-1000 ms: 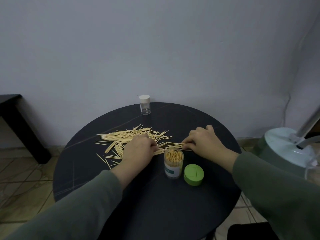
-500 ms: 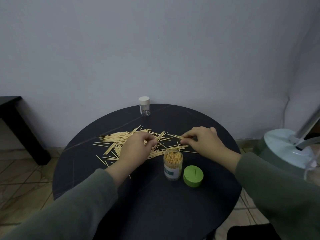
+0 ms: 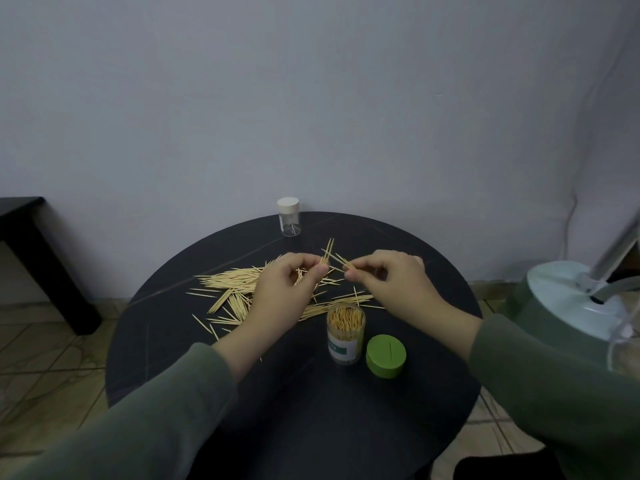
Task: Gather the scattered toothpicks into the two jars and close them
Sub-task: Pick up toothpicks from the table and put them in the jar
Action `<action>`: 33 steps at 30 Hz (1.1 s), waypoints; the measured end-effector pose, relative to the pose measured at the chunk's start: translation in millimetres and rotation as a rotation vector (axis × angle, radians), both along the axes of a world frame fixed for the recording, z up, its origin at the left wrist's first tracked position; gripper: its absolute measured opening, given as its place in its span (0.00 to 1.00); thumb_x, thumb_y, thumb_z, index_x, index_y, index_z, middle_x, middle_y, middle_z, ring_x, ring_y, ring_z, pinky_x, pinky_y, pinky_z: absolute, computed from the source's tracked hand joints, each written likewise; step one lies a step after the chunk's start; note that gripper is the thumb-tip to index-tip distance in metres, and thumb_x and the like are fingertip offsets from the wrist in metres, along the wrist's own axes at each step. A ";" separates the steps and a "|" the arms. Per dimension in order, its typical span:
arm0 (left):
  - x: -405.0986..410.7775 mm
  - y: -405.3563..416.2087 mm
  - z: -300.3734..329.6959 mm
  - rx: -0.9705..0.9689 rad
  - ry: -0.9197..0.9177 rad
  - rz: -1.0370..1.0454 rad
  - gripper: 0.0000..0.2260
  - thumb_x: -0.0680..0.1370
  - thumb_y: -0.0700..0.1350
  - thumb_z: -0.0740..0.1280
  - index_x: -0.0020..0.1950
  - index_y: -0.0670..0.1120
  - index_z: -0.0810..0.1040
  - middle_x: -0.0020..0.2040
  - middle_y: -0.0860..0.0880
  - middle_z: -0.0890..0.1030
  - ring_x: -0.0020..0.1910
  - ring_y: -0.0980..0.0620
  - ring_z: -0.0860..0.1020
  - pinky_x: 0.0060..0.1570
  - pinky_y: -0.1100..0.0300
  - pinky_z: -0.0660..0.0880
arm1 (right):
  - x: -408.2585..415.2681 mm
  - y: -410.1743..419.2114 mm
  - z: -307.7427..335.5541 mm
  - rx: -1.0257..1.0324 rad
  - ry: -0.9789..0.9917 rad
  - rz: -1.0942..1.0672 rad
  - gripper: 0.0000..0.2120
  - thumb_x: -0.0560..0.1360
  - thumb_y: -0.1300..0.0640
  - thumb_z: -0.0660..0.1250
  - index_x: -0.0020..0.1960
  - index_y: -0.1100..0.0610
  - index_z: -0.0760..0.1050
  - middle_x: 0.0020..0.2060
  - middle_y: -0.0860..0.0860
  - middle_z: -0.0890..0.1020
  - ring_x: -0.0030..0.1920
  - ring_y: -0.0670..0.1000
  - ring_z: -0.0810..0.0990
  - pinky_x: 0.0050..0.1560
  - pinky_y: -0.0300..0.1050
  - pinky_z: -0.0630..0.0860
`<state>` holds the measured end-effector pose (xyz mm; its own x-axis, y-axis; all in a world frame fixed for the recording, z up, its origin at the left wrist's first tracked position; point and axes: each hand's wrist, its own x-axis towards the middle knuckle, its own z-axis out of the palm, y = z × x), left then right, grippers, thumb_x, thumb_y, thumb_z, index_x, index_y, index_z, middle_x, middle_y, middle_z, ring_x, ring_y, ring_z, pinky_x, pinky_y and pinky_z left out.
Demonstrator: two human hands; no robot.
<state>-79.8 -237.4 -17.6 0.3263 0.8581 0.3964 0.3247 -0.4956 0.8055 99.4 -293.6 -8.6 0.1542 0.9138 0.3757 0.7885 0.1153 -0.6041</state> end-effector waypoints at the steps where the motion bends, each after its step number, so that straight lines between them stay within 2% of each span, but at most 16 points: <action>1: 0.5 -2.6 1.2 -0.021 -0.037 -0.018 0.03 0.77 0.47 0.68 0.47 0.55 0.80 0.41 0.55 0.80 0.34 0.64 0.73 0.36 0.70 0.69 | -1.2 -0.9 1.5 0.006 -0.023 0.002 0.08 0.75 0.45 0.66 0.52 0.44 0.81 0.41 0.42 0.79 0.45 0.41 0.73 0.61 0.51 0.62; 4: 2.1 -7.7 3.2 -0.122 -0.158 -0.061 0.04 0.78 0.46 0.68 0.50 0.50 0.82 0.40 0.50 0.81 0.32 0.65 0.73 0.33 0.72 0.71 | -3.6 -3.7 6.7 0.007 -0.058 0.015 0.08 0.76 0.45 0.66 0.52 0.45 0.81 0.41 0.42 0.78 0.45 0.40 0.73 0.61 0.50 0.61; 7: 3.8 -11.9 7.3 -0.240 -0.303 -0.087 0.06 0.78 0.46 0.67 0.52 0.49 0.82 0.38 0.54 0.81 0.31 0.65 0.73 0.31 0.72 0.70 | -7.6 -6.8 12.0 0.004 -0.012 0.062 0.06 0.76 0.45 0.66 0.49 0.43 0.80 0.40 0.42 0.79 0.45 0.42 0.75 0.61 0.52 0.65; 9: 5.0 -13.8 9.6 -0.325 -0.392 -0.098 0.07 0.78 0.45 0.66 0.53 0.48 0.82 0.38 0.57 0.81 0.32 0.67 0.74 0.30 0.73 0.69 | -10.0 -9.1 14.3 -0.007 0.095 0.103 0.02 0.74 0.45 0.68 0.46 0.39 0.79 0.39 0.42 0.81 0.44 0.43 0.77 0.57 0.51 0.71; 12: 6.6 -18.1 9.0 -0.417 -0.445 -0.133 0.08 0.79 0.46 0.66 0.54 0.47 0.82 0.36 0.60 0.80 0.32 0.68 0.74 0.30 0.71 0.69 | -13.6 -16.0 15.5 -0.060 0.330 0.172 0.04 0.74 0.52 0.70 0.46 0.43 0.81 0.40 0.44 0.84 0.43 0.43 0.81 0.45 0.36 0.77; 13: 7.5 -20.1 8.1 -0.444 -0.442 -0.140 0.08 0.79 0.46 0.66 0.54 0.47 0.82 0.36 0.60 0.80 0.32 0.67 0.73 0.31 0.69 0.68 | -15.0 -17.9 13.6 -0.075 0.393 0.186 0.04 0.74 0.54 0.70 0.47 0.45 0.81 0.40 0.46 0.85 0.43 0.42 0.81 0.44 0.34 0.78; 15: 9.5 -23.8 4.3 -0.486 -0.412 -0.149 0.08 0.79 0.46 0.65 0.55 0.47 0.82 0.38 0.58 0.81 0.34 0.67 0.75 0.32 0.68 0.69 | -17.9 -19.4 6.7 -0.084 0.496 0.185 0.05 0.74 0.55 0.71 0.48 0.47 0.82 0.42 0.47 0.85 0.45 0.44 0.83 0.46 0.35 0.79; 17: 12.5 -27.1 0.0 -0.517 -0.410 -0.176 0.08 0.79 0.45 0.65 0.54 0.47 0.82 0.42 0.56 0.83 0.38 0.66 0.78 0.31 0.71 0.71 | -20.0 -20.3 0.0 -0.080 0.606 0.173 0.06 0.73 0.56 0.71 0.48 0.48 0.83 0.43 0.48 0.86 0.47 0.46 0.83 0.49 0.38 0.80; 19: 14.7 -29.2 -2.6 -0.547 -0.414 -0.174 0.07 0.80 0.44 0.65 0.53 0.46 0.82 0.43 0.54 0.83 0.39 0.65 0.78 0.29 0.72 0.71 | -20.5 -21.5 -4.1 -0.076 0.675 0.164 0.06 0.73 0.58 0.71 0.48 0.49 0.83 0.43 0.49 0.86 0.47 0.46 0.84 0.49 0.39 0.80; 23: 14.7 -30.9 -4.6 -0.551 -0.373 -0.174 0.08 0.79 0.44 0.65 0.54 0.46 0.82 0.42 0.55 0.83 0.38 0.67 0.78 0.29 0.72 0.71 | -18.5 -24.8 -6.1 -0.088 0.700 0.160 0.06 0.72 0.59 0.72 0.48 0.51 0.83 0.42 0.47 0.86 0.46 0.43 0.84 0.46 0.35 0.79; 27: 12.9 -27.8 0.0 -0.543 -0.397 -0.175 0.08 0.79 0.46 0.65 0.54 0.48 0.81 0.40 0.57 0.82 0.36 0.63 0.77 0.35 0.65 0.70 | -14.4 -26.1 -6.9 -0.151 0.693 0.166 0.05 0.72 0.57 0.72 0.48 0.52 0.84 0.43 0.47 0.86 0.47 0.43 0.84 0.50 0.37 0.79; 30: 11.0 -22.8 2.0 -0.518 -0.433 -0.182 0.08 0.78 0.46 0.65 0.54 0.47 0.81 0.36 0.59 0.79 0.35 0.62 0.72 0.37 0.63 0.66 | -9.6 -26.2 -8.8 -0.237 0.688 0.169 0.04 0.72 0.57 0.73 0.46 0.53 0.84 0.43 0.47 0.86 0.47 0.42 0.83 0.50 0.36 0.77; 33: 10.6 -22.6 -4.2 -0.530 -0.426 -0.198 0.07 0.79 0.46 0.65 0.53 0.48 0.82 0.37 0.58 0.79 0.36 0.63 0.73 0.37 0.64 0.68 | -6.9 -25.9 -11.0 -0.301 0.641 0.205 0.06 0.72 0.57 0.73 0.48 0.54 0.84 0.45 0.48 0.86 0.49 0.43 0.83 0.50 0.35 0.78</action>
